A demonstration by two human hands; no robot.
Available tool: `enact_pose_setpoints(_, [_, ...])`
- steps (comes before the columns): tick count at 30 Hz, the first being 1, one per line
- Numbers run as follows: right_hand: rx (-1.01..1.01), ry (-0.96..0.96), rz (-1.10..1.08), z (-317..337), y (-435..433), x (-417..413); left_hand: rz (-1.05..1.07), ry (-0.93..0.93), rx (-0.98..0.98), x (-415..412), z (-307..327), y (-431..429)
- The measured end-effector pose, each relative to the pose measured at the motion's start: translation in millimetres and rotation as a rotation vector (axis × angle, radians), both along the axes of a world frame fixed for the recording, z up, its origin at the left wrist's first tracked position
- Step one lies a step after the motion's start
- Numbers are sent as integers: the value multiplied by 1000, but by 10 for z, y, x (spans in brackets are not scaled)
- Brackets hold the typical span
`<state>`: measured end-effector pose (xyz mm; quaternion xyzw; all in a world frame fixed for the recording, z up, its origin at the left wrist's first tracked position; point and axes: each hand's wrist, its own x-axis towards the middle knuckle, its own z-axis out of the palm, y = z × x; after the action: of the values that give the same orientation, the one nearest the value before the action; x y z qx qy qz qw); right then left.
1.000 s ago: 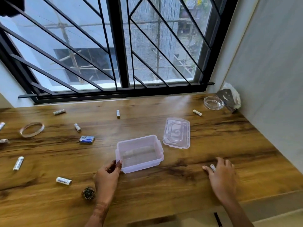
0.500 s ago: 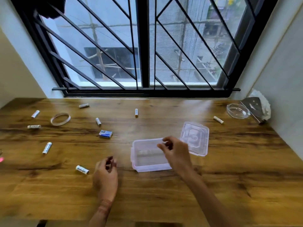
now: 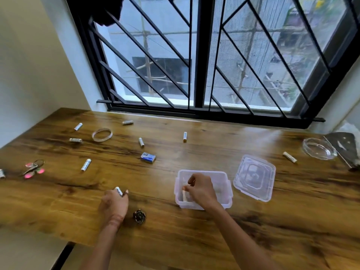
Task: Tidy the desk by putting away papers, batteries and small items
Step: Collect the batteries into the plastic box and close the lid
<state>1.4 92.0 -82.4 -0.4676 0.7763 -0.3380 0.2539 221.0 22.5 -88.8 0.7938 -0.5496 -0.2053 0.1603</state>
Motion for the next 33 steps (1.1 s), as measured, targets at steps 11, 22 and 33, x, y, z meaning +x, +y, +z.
enact_pose_setpoints(11, [-152,395,-538,205,112,-1807,-186,-37,136,-406,88,-191])
enact_pose_setpoints(22, [256,613,-475,-185,377,-3049,-278,-20,-49,-1033,187,-297])
enact_pose_setpoints(33, [-297,325,-431,218,225,-2001,-410,40,-131,-1802,317,-966])
